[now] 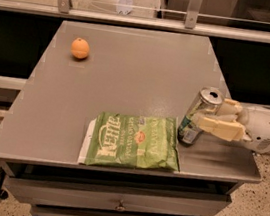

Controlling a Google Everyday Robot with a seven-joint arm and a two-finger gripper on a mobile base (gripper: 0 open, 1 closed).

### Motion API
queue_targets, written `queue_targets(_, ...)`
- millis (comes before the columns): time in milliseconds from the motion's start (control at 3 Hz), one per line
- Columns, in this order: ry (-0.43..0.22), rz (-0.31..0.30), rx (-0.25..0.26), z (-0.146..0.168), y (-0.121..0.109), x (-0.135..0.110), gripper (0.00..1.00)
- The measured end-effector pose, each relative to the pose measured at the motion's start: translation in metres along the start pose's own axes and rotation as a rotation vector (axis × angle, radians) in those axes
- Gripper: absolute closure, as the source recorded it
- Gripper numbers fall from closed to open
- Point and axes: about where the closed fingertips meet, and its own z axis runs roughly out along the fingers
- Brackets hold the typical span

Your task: Move redbull can near green jalapeno chip bag

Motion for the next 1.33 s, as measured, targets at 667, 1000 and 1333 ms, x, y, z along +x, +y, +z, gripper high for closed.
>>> queue_targets(667,0.015,0.015,-0.022,0.0081,0.0071,0.0148,0.75)
queue_targets(1000,0.015,0.015,-0.022,0.0082,0.0072,0.014,0.51)
queue_targets(1333,0.015,0.015,-0.022,0.0082,0.0072,0.0138,0.28)
